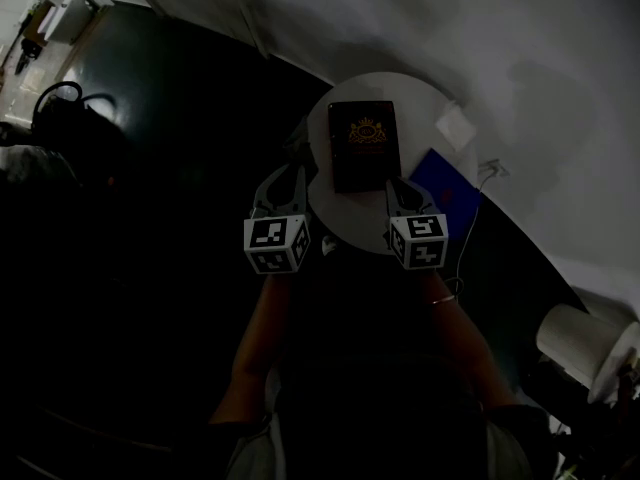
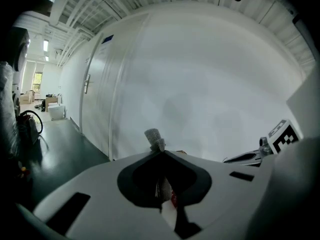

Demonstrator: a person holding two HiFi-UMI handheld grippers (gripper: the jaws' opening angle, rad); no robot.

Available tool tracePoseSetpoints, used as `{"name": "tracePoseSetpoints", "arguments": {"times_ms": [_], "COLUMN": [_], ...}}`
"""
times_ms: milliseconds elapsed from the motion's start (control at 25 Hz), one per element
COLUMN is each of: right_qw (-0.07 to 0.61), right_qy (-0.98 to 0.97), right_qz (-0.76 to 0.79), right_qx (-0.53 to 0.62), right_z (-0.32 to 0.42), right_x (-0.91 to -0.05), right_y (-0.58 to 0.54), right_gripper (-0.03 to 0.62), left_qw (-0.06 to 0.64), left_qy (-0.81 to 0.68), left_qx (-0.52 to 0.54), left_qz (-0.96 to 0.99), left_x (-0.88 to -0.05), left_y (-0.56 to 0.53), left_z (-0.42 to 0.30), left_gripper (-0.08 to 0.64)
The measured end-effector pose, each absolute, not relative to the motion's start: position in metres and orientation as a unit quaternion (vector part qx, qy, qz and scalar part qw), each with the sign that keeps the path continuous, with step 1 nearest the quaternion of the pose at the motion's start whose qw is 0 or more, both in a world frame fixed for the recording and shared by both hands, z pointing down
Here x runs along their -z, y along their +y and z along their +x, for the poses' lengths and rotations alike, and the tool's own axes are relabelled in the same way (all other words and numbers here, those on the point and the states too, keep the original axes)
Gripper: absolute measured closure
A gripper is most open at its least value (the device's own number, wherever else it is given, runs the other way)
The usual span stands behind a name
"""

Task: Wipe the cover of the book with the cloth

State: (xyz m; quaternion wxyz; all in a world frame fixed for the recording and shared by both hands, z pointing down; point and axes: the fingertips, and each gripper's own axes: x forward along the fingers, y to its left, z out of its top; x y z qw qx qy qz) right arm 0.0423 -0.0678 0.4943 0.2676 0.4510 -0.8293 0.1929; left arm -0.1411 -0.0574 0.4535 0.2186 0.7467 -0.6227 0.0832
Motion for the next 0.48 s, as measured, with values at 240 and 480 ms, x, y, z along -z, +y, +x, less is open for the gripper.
{"name": "tracePoseSetpoints", "arguments": {"times_ms": [240,480], "right_qw": [0.267,0.278], "right_qy": [-0.820,-0.819], "right_qz": [0.464,0.456], "right_qx": [-0.201,-0.212], "right_z": [0.053,0.054], "right_x": [-0.505,-0.518], "right_y": [-0.078,-0.094], "right_gripper": [0.563,0.563], "left_qw": [0.224,0.230], "left_qy": [-0.597,-0.562], "left_qx": [-0.101,-0.114], "left_qz": [0.764,0.786], "left_x": [-0.462,-0.462], "left_y": [-0.082,-0.119], "left_z": [-0.119,-0.084], "left_gripper": [0.537,0.537]}}
